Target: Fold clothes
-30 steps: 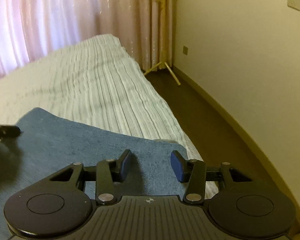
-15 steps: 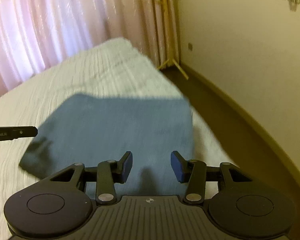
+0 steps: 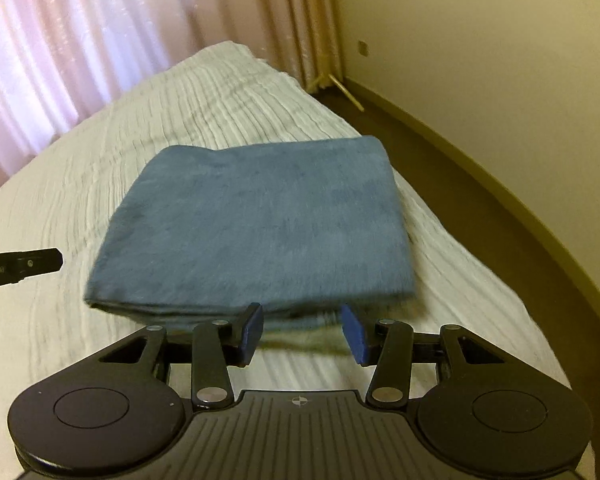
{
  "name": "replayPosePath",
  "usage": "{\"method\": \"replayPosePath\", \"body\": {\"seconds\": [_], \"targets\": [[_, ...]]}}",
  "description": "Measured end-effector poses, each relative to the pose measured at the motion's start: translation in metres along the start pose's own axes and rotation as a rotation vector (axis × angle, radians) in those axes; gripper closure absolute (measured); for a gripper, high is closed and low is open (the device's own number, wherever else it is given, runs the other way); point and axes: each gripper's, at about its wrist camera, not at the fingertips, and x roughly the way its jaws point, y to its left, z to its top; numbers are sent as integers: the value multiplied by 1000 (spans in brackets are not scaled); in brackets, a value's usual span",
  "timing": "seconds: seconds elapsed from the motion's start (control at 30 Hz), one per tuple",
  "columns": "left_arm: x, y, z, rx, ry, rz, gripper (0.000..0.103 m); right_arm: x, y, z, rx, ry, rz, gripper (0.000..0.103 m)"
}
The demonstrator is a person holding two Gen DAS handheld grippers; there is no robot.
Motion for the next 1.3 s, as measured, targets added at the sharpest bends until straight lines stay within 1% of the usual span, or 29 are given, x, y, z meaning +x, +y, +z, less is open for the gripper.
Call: {"method": "replayPosePath", "body": {"seconds": [0.13, 0.2, 0.27, 0.3, 0.33, 0.37, 0.43, 0.53, 0.6, 0.63, 0.83, 0.87, 0.9, 0.93, 0.97, 1.0, 1.07, 1.2, 1.3], "targets": [[-40, 0, -3, 1, 4, 14, 75, -34, 9, -7, 37, 0, -4, 56], [-58, 2, -4, -6, 9, 15, 75, -50, 17, -8, 45, -2, -9, 55], [-77, 5, -7, -11, 9, 12, 70, -67, 25, -9, 60, -6, -9, 54], [-88, 7, -8, -13, 7, 10, 70, -75, 29, -10, 70, -10, -9, 44], [-98, 10, -10, -15, 4, 9, 68, -82, 33, -10, 79, -17, -10, 28], [-106, 12, -11, -14, 1, 8, 64, -90, 38, -11, 86, -29, -11, 26], [-126, 17, -13, -10, -5, 5, 61, -107, 48, -13, 90, -47, -11, 26], [-152, 25, -17, 1, -14, 2, 60, -132, 64, -17, 92, -59, -12, 26], [-172, 31, -21, 5, -23, 0, 57, -147, 74, -21, 95, -61, -9, 26], [-182, 34, -23, 8, -28, -2, 54, -154, 78, -23, 96, -59, -8, 26], [-225, 46, -36, 37, -44, -15, 53, -192, 103, -43, 111, -56, -11, 25], [-230, 48, -39, 41, -45, -18, 53, -197, 106, -47, 113, -57, -12, 25], [-235, 49, -41, 46, -45, -19, 53, -202, 110, -50, 114, -58, -16, 21], [-240, 50, -44, 50, -47, -21, 53, -206, 114, -53, 115, -61, -22, 13], [-244, 51, -47, 55, -48, -24, 53, -211, 117, -57, 114, -64, -30, 11], [-248, 52, -49, 60, -49, -27, 52, -217, 121, -61, 110, -70, -37, 11], [-255, 51, -54, 69, -46, -31, 48, -226, 127, -68, 108, -74, -46, 11], [-263, 50, -59, 78, -44, -37, 46, -234, 130, -77, 125, -59, -31, 11], [-268, 47, -58, 77, -53, -34, 39, -238, 131, -78, 122, -52, -25, 10]]}}
